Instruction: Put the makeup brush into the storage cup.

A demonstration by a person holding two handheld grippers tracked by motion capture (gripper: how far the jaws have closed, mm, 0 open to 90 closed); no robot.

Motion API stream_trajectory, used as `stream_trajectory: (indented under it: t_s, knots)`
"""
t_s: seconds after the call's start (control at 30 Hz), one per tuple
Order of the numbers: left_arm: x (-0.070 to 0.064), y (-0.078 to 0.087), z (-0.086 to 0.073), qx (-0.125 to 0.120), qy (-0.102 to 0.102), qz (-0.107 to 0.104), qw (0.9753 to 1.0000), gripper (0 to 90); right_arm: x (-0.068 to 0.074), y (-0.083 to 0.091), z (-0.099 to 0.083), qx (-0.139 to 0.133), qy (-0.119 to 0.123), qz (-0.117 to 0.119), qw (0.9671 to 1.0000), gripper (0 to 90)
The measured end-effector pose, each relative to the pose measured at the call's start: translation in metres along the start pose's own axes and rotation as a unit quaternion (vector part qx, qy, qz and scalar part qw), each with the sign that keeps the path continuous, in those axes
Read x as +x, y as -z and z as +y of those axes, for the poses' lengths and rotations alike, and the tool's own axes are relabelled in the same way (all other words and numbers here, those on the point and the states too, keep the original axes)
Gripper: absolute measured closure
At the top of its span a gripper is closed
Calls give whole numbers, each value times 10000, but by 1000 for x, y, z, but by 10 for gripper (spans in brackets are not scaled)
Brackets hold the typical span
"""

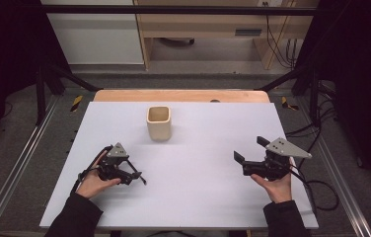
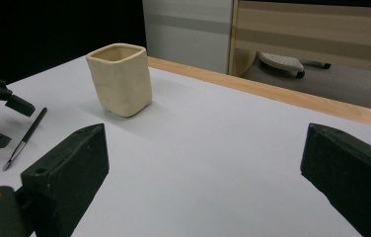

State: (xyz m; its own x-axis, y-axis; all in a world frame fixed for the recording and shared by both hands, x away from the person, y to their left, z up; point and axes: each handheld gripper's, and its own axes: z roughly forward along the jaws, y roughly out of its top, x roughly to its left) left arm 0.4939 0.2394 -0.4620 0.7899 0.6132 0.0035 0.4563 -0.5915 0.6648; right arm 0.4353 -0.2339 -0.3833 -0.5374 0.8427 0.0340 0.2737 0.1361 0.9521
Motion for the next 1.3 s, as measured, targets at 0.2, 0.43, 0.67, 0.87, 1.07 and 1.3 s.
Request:
stream_trajectory:
  t_s: [0.2,0.43,0.67,0.87,1.07,1.3]
  knots:
    - [-2,-3,1,-28,-65,-55,10000,169,1,0,0,21,4,6,10000,47]
    - [-1,-7,-1,36,-86,-107,9999,211,0,0,0,28,4,7,10000,47]
    - [0,-7,-1,3,-81,-100,9999,230,0,-1,0,32,16,7,10000,47]
    - [-1,-8,-1,10,-115,-89,9999,235,0,0,0,3,23,10,10000,47]
    - [-3,-13,-1,195,-198,-108,9996,243,0,1,1,-7,22,21,10000,48]
    - [-3,-12,-1,207,-198,-65,9996,271,0,-1,0,33,19,12,10000,48]
